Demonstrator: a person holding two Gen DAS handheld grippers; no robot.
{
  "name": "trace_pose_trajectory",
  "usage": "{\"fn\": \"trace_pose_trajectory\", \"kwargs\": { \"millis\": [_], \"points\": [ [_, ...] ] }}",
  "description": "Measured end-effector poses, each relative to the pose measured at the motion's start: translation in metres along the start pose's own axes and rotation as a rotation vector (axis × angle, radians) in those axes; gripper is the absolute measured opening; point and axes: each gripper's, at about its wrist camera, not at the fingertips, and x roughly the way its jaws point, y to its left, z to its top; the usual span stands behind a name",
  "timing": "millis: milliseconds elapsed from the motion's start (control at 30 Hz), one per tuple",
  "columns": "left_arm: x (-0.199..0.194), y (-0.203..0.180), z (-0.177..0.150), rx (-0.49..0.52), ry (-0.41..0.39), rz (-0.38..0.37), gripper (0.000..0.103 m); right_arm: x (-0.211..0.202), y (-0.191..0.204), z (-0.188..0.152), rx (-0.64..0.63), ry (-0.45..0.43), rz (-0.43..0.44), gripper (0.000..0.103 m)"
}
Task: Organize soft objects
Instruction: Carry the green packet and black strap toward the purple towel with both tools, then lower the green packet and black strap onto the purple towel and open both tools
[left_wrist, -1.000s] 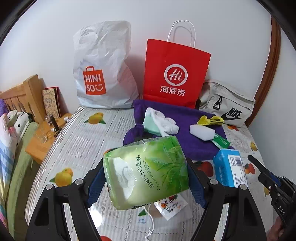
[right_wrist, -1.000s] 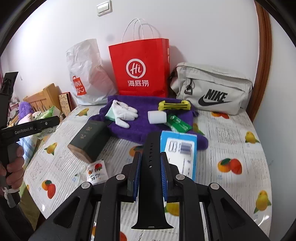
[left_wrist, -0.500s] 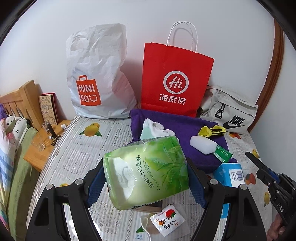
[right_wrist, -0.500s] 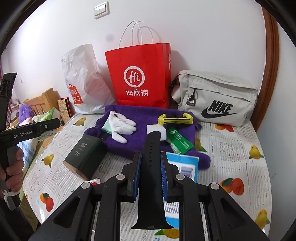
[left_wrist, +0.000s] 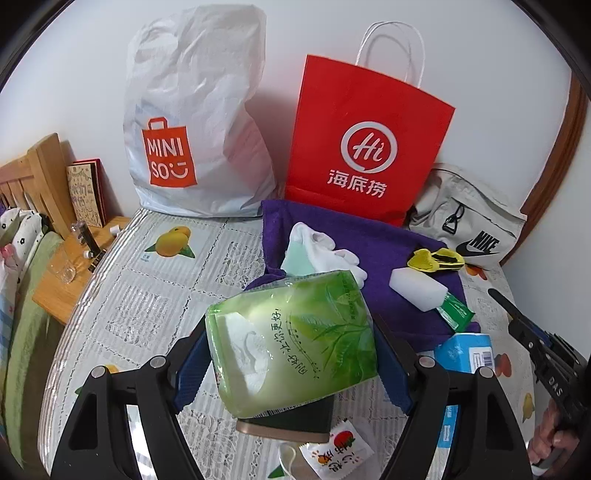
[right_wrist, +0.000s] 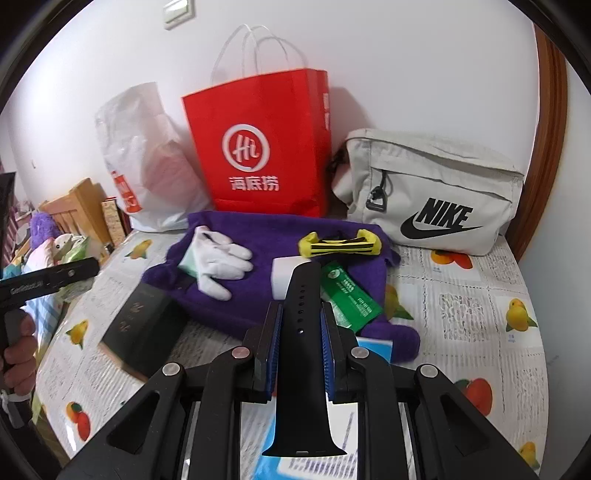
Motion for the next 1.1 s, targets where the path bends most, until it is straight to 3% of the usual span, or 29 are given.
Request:
{"fn": "trace_pose_trajectory", "kwargs": {
  "millis": [600,1100],
  "points": [
    [0.070,-0.012,0.030,0.021,0.073,-0.041,0.078,0.122,-0.038,0.026,0.051,0.185,0.000,0.020],
    [0.142,-0.062,0.053,0.100,0.184,-0.142,0.079,0.165,-0.050,0.036,0.104,0.265,0.060,0.020]
  ]
}}
